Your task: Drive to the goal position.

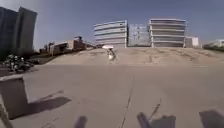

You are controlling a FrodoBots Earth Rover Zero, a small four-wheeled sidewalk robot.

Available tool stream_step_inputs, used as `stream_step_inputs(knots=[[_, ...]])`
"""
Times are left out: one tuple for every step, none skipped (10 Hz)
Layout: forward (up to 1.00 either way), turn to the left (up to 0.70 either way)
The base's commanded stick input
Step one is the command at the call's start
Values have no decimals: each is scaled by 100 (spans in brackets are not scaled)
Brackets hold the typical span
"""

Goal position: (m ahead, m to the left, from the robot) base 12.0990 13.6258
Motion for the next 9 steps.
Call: stream_step_inputs(knots=[[100, 0], [100, 0], [100, 0], [100, 0], [100, 0], [100, 0], [100, 0], [100, 0], [100, 0]])
